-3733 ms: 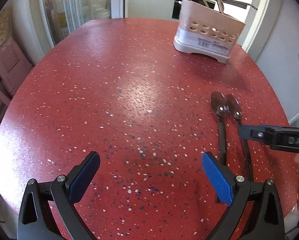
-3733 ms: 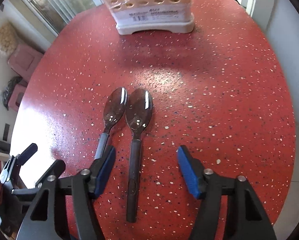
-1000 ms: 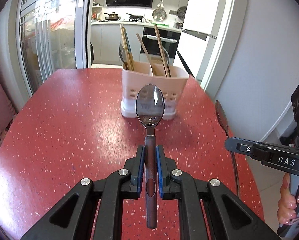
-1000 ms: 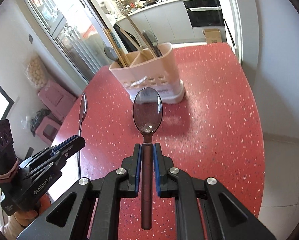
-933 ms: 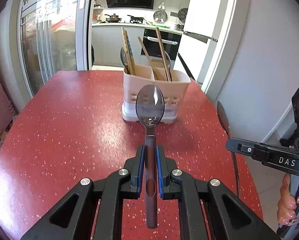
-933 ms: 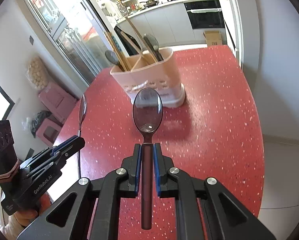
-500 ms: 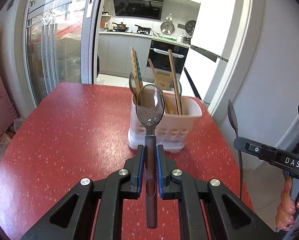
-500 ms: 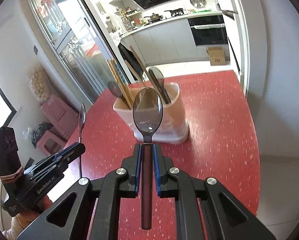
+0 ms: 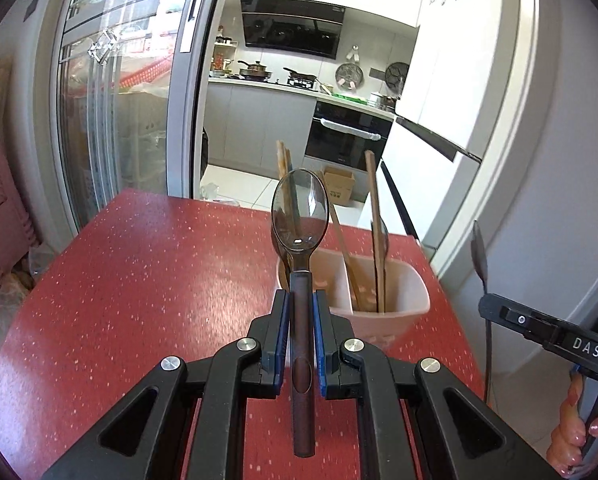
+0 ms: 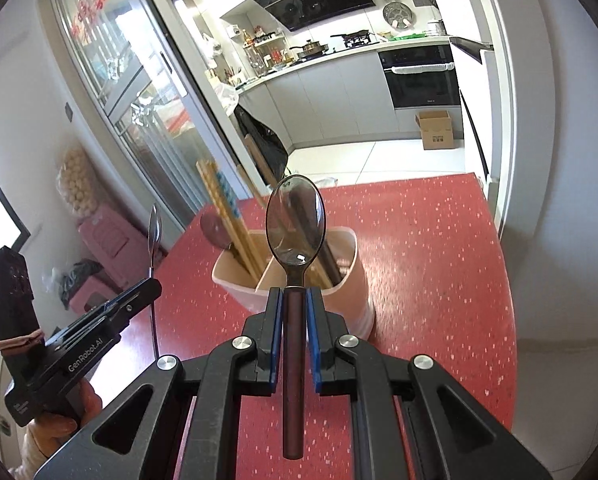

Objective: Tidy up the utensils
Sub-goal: 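Carry both dark spoons up to the pink holder and lower them in, then push both spoons down into the holder and open both grippers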

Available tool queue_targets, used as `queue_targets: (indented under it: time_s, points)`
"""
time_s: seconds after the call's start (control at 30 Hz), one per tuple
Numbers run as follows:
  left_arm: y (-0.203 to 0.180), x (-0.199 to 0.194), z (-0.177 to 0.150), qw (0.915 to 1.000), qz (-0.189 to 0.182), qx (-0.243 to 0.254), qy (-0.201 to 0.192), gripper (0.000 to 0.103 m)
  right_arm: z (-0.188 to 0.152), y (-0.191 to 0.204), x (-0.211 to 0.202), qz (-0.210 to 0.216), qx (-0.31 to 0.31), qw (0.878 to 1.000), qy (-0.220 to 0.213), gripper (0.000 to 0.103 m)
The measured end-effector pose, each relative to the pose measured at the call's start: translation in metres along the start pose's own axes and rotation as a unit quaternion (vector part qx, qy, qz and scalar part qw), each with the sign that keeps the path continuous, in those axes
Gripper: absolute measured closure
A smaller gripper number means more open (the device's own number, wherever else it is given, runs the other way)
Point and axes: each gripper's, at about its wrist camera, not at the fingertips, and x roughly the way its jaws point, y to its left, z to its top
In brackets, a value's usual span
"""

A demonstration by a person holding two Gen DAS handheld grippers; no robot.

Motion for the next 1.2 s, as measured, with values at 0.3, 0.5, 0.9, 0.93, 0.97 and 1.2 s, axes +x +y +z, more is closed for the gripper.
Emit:
queue_targets:
  time_s: [0.3, 0.5, 0.9, 0.93, 0.97, 1.2]
  points:
    - [-0.005, 0.021, 0.032, 0.9993, -0.013, -0.011, -0.033, 0.063, 0.039, -0.004, 0.015, 0.006, 0.004, 0.999, -0.050, 0.090]
    - [-0.012, 0.037, 0.048, 0.9981, -0.010, 0.000, -0.061, 0.063, 0.054, 0.002, 0.026, -0.008, -0.021, 0.995, -0.098, 0.090]
    - [-0.013, 0.078, 0.056, 0.9971, 0.003, 0.010, -0.076, 0.063, 0.060, 0.003, 0.070, -0.041, -0.049, 0.990, -0.124, 0.090]
    - [-0.014, 0.082, 0.054, 0.9969, 0.006, 0.014, -0.077, 0.063, 0.058, 0.003, 0.074, -0.045, -0.056, 0.990, -0.125, 0.090]
    - [-0.015, 0.084, 0.053, 0.9969, 0.006, 0.015, -0.077, 0.063, 0.057, 0.004, 0.076, -0.046, -0.060, 0.989, -0.126, 0.090]
    - [-0.018, 0.094, 0.040, 0.9970, 0.013, 0.026, -0.071, 0.063, 0.044, 0.008, 0.088, -0.066, -0.095, 0.984, -0.133, 0.090]
